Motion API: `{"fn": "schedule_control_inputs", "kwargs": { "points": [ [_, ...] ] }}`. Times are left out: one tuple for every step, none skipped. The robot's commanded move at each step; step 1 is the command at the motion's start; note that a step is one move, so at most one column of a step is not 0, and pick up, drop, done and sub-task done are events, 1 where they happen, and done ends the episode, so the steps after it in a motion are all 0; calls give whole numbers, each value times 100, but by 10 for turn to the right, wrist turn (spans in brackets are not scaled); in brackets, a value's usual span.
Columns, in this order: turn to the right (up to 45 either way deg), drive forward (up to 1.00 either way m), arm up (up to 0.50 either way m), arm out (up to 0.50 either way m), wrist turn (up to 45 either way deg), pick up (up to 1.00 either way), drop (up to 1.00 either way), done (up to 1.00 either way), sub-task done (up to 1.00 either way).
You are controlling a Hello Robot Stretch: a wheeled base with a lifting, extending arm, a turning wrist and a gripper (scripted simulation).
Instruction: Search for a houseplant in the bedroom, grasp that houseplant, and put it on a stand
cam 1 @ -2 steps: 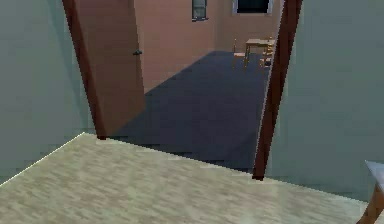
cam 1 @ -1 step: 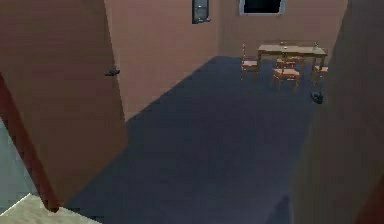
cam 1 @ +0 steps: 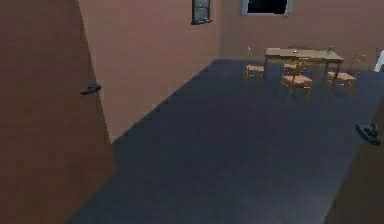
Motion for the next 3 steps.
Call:
{"fn": "schedule_control_inputs", "kwargs": {
  "points": [
    [120, 0, 0, 0, 0, 0, 0, 0, 0],
    [0, 100, 0, 0, 0, 0, 0, 0, 0],
    [30, 0, 0, 0, 0, 0, 0, 0, 0]
  ]
}}
